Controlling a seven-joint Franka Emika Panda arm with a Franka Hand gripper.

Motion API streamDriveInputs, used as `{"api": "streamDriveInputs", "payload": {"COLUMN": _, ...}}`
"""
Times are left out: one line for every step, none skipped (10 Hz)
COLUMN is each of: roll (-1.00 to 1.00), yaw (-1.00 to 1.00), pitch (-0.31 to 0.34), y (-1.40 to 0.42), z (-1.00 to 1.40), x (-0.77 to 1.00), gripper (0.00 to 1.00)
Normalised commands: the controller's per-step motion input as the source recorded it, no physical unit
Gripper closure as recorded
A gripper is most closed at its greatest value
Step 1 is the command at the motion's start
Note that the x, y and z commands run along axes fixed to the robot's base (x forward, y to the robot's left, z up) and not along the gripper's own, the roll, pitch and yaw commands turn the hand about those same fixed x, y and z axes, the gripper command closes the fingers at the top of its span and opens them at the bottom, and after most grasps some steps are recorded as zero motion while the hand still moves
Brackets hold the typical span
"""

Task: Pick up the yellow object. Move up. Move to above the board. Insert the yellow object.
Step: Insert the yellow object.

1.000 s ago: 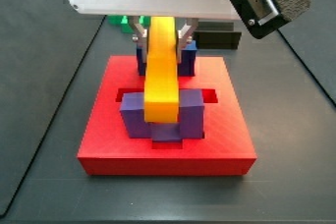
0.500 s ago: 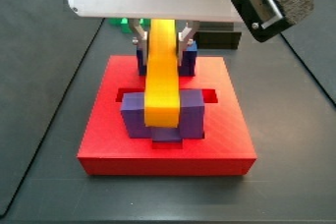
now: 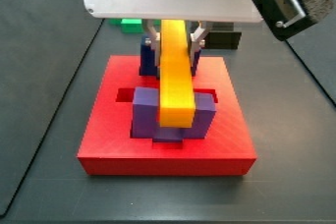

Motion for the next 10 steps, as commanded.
{"api": "streamDriveInputs", "payload": {"roll": 0.0, "yaw": 0.0, "pitch": 0.01, "y": 0.0, "z": -0.17, "x": 0.0, "gripper": 1.0}}
{"api": "streamDriveInputs", "payload": {"roll": -0.03, "yaw": 0.0, "pitch": 0.0, "y": 0.0, "z": -0.21, "x": 0.0, "gripper": 1.0}}
{"api": "streamDriveInputs", "payload": {"roll": -0.04, "yaw": 0.0, "pitch": 0.0, "y": 0.0, "z": -0.27, "x": -0.06, "gripper": 1.0}}
{"api": "streamDriveInputs", "payload": {"roll": -0.07, "yaw": 0.0, "pitch": 0.0, "y": 0.0, "z": -0.33, "x": -0.11, "gripper": 1.0}}
{"api": "streamDriveInputs", "payload": {"roll": -0.09, "yaw": 0.0, "pitch": 0.0, "y": 0.0, "z": -0.38, "x": -0.06, "gripper": 1.0}}
{"api": "streamDriveInputs", "payload": {"roll": -0.11, "yaw": 0.0, "pitch": 0.0, "y": 0.0, "z": -0.33, "x": 0.0, "gripper": 1.0}}
{"api": "streamDriveInputs", "payload": {"roll": -0.12, "yaw": 0.0, "pitch": 0.0, "y": 0.0, "z": -0.33, "x": 0.0, "gripper": 1.0}}
{"api": "streamDriveInputs", "payload": {"roll": -0.13, "yaw": 0.0, "pitch": 0.0, "y": 0.0, "z": -0.28, "x": 0.0, "gripper": 1.0}}
{"api": "streamDriveInputs", "payload": {"roll": -0.17, "yaw": 0.0, "pitch": -0.034, "y": 0.0, "z": -0.25, "x": 0.0, "gripper": 1.0}}
{"api": "streamDriveInputs", "payload": {"roll": -0.17, "yaw": 0.0, "pitch": -0.063, "y": 0.0, "z": -0.21, "x": 0.0, "gripper": 1.0}}
